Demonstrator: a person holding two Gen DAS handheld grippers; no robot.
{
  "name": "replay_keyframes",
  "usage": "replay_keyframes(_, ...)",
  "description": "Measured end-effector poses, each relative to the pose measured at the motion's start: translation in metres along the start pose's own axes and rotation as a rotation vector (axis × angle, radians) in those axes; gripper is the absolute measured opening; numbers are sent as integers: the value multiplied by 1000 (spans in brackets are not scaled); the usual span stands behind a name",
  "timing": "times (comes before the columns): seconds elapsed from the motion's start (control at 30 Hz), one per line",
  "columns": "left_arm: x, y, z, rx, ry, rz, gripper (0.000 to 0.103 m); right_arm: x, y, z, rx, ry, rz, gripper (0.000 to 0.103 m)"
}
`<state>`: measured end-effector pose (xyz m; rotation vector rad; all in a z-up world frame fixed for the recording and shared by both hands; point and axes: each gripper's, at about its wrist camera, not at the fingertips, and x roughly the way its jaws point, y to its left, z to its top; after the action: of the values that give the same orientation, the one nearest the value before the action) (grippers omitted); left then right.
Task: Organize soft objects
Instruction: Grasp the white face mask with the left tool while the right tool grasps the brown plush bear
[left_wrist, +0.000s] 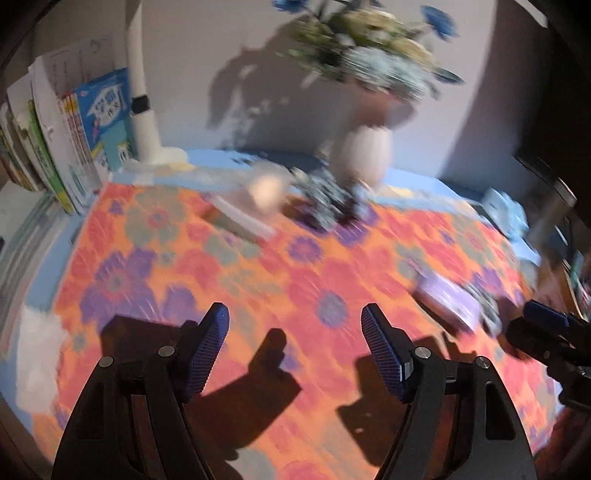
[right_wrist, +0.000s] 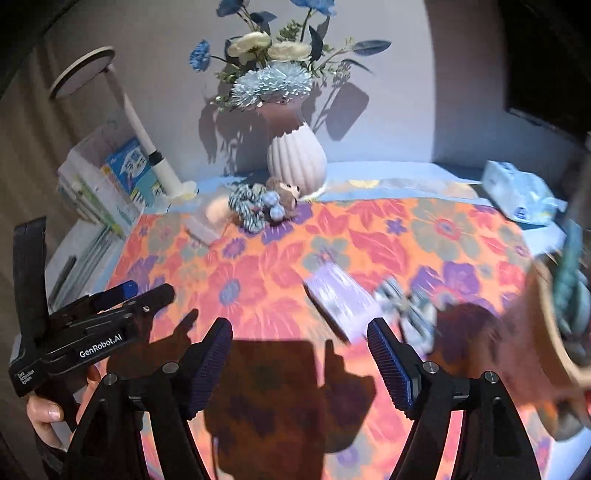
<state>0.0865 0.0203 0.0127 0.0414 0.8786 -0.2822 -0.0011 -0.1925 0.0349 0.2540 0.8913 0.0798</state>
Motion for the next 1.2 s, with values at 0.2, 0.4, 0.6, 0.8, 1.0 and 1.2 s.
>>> replay_keyframes(0.2,51,37,54,20,-45,-23,77,53,12,53,62,-44,40,78)
replay_keyframes(0.4,112,39,86,116,-23,-40,80,108,10,87,148,-93,122,80)
replay_keyframes(0.6,144,36,95,147,3,-58,80,159,3,101,205,-62,133,80)
replay_keyframes(0.8,152,40,97,125,-3,-73,79,192,-4,106,272,-40,165,79)
replay_keyframes(1.0,149,35,95,154,-29,-51,79,197,0,104,248,-53,165,56)
replay_keyframes(1.2,152,31,94,173,-33,-15,68,198,-2,103,262,-63,178,46)
